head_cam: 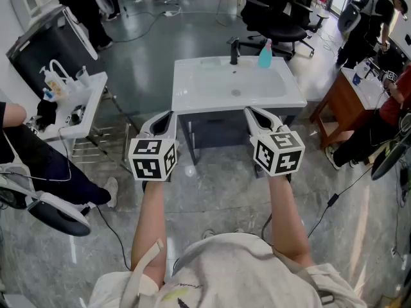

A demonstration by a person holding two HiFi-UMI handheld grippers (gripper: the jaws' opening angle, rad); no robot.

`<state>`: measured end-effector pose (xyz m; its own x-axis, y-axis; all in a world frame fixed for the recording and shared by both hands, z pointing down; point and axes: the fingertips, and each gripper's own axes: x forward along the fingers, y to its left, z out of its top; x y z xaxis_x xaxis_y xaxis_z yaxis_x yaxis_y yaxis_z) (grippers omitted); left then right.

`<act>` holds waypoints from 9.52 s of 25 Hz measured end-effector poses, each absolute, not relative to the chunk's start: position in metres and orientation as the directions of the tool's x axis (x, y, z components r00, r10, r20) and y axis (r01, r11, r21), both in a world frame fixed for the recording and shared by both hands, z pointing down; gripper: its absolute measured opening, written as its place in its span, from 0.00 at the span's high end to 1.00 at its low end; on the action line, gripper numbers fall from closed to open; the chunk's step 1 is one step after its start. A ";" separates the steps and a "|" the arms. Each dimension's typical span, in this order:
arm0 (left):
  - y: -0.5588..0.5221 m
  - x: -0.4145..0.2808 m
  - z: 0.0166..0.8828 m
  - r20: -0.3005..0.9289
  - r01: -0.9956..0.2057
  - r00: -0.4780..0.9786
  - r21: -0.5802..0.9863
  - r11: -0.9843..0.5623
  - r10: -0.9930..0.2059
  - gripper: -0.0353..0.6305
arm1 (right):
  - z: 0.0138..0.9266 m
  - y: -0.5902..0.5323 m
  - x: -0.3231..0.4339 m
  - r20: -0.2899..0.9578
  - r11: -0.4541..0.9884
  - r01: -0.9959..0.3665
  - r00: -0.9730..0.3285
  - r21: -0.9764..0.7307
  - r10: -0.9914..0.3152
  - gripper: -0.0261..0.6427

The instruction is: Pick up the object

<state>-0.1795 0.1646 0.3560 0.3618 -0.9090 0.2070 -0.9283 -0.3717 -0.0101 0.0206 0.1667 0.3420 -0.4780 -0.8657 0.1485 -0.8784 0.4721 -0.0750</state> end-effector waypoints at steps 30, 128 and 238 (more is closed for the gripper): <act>0.110 -0.179 0.368 0.188 -0.902 0.420 -0.019 -0.431 -0.888 0.84 | 0.358 0.133 0.011 0.155 0.452 -0.887 -0.461 -0.092 -0.874 0.96; -0.393 -0.200 0.390 0.210 -0.906 0.415 0.005 -0.423 -0.885 0.65 | 0.360 -0.380 -0.005 0.191 0.478 -0.877 -0.476 -0.043 -0.858 0.96; -0.371 -0.043 0.611 0.865 -0.238 0.434 -0.159 -0.958 -0.252 0.93 | 0.416 -0.382 0.073 0.294 0.475 -0.874 -0.482 -0.099 -0.825 0.96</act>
<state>-0.0429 -0.3713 0.6110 0.4342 -0.2517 0.8650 -0.2379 -0.9581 -0.1594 0.0735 -0.3822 0.4157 -0.4817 -0.8255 0.2943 -0.8744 0.4750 -0.0990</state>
